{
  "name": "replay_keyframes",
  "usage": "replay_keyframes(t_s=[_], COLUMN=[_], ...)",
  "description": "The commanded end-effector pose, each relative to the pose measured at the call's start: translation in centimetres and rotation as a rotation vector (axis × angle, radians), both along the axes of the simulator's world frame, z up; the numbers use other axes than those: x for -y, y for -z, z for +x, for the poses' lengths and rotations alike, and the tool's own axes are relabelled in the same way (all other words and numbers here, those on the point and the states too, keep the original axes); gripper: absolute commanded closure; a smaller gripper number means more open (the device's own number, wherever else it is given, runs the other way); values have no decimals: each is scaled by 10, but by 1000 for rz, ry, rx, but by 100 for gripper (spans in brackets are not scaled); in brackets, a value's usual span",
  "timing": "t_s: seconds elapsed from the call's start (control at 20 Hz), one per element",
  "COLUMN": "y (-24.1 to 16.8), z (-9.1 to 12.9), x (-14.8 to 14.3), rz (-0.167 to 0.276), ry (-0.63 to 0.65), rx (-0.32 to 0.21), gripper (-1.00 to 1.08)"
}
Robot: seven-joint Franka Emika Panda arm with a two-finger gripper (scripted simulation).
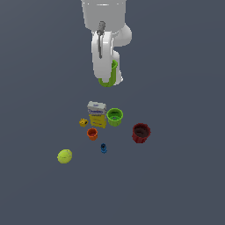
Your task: Pick up a designated object from a clutter of objects.
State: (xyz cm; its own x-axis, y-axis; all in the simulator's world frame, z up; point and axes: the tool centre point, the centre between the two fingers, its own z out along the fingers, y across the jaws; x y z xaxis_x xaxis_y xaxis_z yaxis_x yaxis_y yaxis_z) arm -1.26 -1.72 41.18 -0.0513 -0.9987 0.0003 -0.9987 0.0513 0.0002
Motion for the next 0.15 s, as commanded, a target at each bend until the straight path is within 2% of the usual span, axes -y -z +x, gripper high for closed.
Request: replay_keyframes(t_s=[0.0, 0.1], y=[-6, -7], z=[0, 0], x=[0, 0], rz=[0, 0], ry=[0, 0], rx=[0, 0], gripper=[108, 108])
